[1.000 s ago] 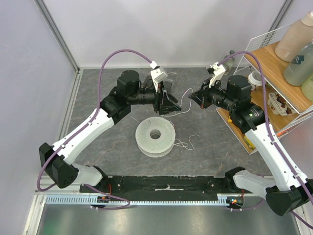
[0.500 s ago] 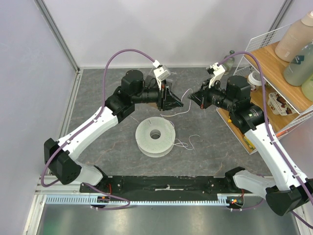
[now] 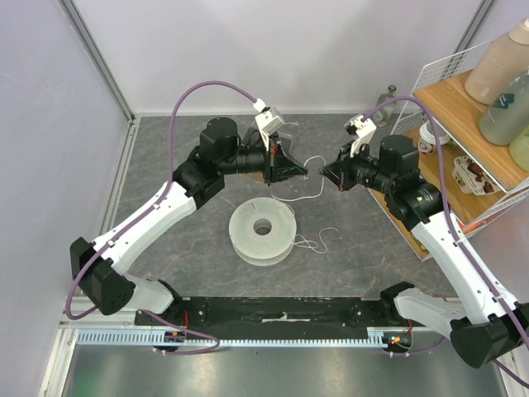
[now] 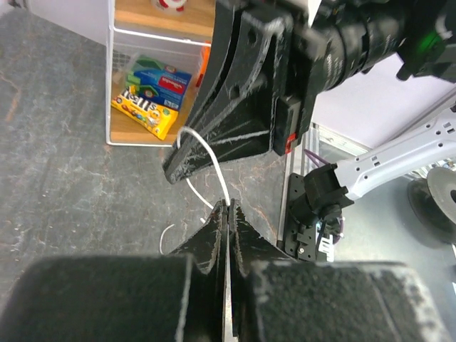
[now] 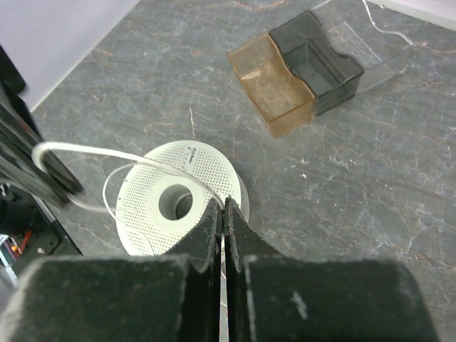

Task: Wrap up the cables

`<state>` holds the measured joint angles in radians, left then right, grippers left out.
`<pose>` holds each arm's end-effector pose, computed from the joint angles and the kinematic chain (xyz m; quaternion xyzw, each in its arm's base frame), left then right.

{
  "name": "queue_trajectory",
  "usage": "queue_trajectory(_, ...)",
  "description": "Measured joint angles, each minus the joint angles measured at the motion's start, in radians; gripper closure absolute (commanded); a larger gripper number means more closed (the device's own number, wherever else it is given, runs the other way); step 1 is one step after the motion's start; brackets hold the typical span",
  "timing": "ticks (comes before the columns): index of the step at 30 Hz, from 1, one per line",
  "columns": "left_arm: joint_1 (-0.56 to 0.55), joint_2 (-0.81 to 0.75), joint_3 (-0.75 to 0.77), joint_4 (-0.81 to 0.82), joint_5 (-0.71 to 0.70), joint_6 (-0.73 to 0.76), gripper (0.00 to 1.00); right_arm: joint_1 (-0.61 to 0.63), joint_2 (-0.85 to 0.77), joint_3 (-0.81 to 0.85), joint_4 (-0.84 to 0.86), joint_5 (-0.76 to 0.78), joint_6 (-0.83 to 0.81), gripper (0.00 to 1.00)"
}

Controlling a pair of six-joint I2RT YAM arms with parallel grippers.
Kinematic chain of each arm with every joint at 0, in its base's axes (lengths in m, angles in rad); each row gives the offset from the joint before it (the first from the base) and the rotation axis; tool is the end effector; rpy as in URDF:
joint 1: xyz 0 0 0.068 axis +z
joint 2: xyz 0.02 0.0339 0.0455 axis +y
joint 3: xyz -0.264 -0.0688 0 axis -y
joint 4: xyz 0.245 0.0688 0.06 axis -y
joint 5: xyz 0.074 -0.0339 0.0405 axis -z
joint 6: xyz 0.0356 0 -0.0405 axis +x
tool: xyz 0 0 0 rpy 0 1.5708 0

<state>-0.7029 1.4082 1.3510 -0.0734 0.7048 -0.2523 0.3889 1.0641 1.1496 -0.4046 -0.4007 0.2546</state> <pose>0.2335 -0.2280 0.4067 0.3795 0.6369 -0.5149 0.4304 0.2096 0.1009 0.3915 -0.1696 0.7846 0.3346 0.4936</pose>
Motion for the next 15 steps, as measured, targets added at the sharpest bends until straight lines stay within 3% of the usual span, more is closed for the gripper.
queue_trajectory(6,0.028,-0.063,0.004,0.011,-0.05,0.01,0.98,0.0,-0.035,-0.055,0.0,-0.089,-0.117,1.0)
queue_trajectory(10,0.045,-0.074,0.004,0.071,-0.053,0.001,0.98,0.003,-0.042,-0.06,0.003,-0.21,-0.179,0.63)
queue_trajectory(12,0.047,-0.074,0.004,0.099,-0.053,-0.017,0.98,0.003,-0.042,-0.06,0.001,-0.25,-0.213,0.35)
queue_trajectory(15,0.047,-0.074,0.004,0.133,-0.048,-0.044,0.98,0.003,-0.044,-0.059,-0.001,-0.26,-0.267,0.16)
